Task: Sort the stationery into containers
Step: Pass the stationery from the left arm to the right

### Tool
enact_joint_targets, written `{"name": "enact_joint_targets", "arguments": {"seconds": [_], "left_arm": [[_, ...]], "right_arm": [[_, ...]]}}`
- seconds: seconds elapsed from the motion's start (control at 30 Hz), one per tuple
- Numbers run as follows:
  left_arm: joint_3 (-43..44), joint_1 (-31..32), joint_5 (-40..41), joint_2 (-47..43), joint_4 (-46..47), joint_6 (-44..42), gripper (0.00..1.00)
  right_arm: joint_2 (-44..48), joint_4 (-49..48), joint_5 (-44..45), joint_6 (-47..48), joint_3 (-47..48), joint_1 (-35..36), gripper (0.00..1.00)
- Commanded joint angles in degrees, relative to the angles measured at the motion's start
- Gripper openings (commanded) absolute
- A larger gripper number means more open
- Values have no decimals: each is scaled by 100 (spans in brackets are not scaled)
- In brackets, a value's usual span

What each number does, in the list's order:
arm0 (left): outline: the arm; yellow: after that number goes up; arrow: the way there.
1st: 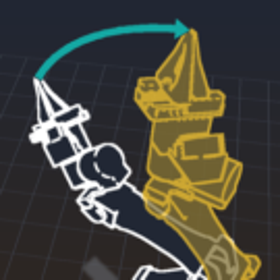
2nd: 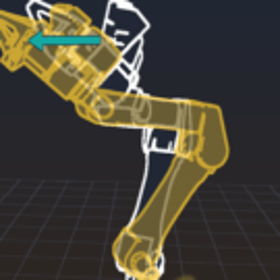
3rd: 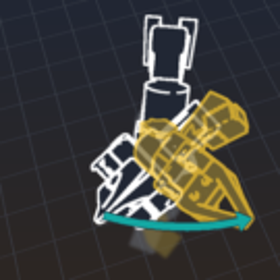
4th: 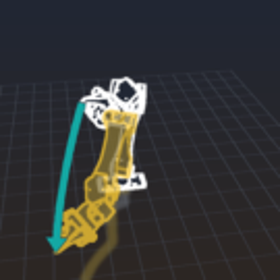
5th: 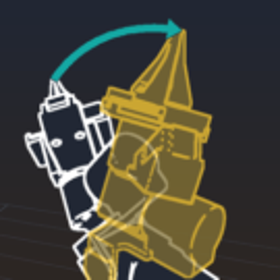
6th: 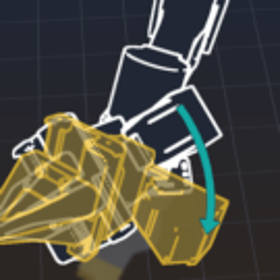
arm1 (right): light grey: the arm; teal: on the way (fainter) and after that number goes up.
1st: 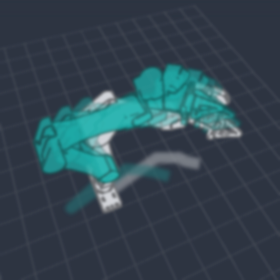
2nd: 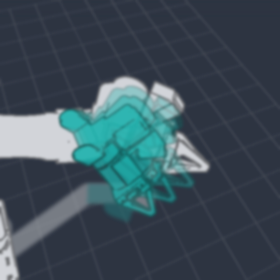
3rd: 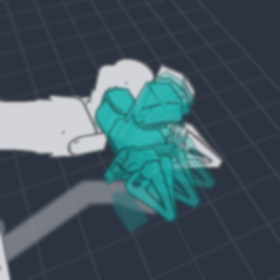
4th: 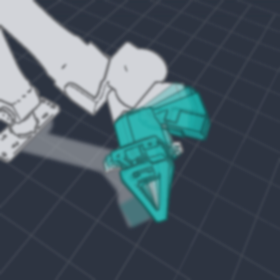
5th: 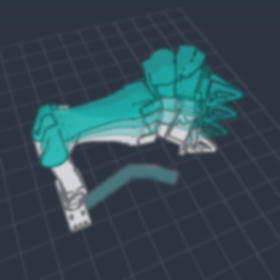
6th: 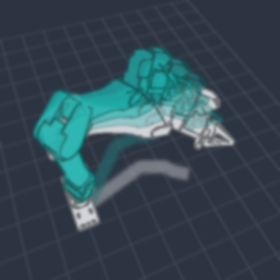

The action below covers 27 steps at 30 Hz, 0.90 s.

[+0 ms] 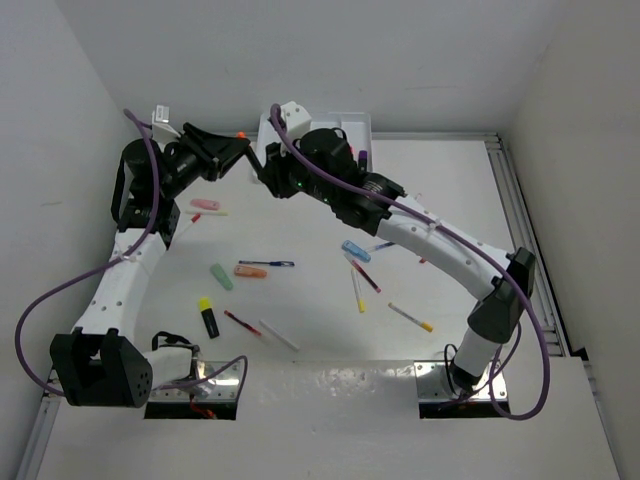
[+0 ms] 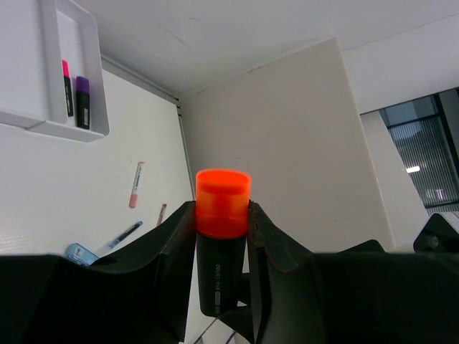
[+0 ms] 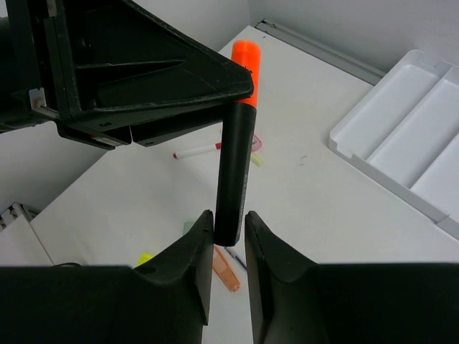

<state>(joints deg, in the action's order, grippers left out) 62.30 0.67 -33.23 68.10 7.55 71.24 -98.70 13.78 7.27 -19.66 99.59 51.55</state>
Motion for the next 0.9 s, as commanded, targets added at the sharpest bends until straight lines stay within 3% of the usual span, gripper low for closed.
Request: {"name": "enact_joint_targets", "arguments": {"seconds": [0.0, 0.13, 0.2, 0.33, 0.47, 0.57, 0.63, 0.67, 0.7, 0.77, 0.8, 0.87], "left_arm": [[-43, -23, -192, -200, 370, 188, 0], [-34, -14, -219, -191, 352, 188, 0], [-25, -14, -210, -183, 352, 188, 0], [-25, -5, -227, -174, 361, 136, 0], [-25, -14, -227, -182, 370, 101, 3], [-87, -40, -201, -182, 387, 57, 9], [-130, -58, -193, -174, 370, 30, 21], [-139, -67, -184, -165, 387, -5, 35], [-148, -58, -192, -148, 396, -49, 67], [-35, -355, -227, -60, 300, -363, 91], [70, -452, -236, -16, 143, -583, 100], [483, -776, -114, 107, -568, -1458, 100]], "right_arm": [[-132, -227, 64, 120, 175, 4, 23], [-194, -227, 56, 164, 192, 4, 39], [-229, -227, 47, 191, 192, 4, 41], [-264, -227, 12, 182, 184, 13, 27], [-247, -270, 108, 235, 183, 4, 4], [-168, -279, 143, 279, 122, -40, 0], [-71, -279, 117, 305, 43, -101, 0], [-27, -297, 108, 322, 8, -119, 0], [51, -297, 91, 340, -79, -188, 0], [157, -262, 3, 340, -176, -285, 0], [218, -253, -23, 323, -325, -442, 0], [403, -236, -111, 279, -519, -663, 0]]}}
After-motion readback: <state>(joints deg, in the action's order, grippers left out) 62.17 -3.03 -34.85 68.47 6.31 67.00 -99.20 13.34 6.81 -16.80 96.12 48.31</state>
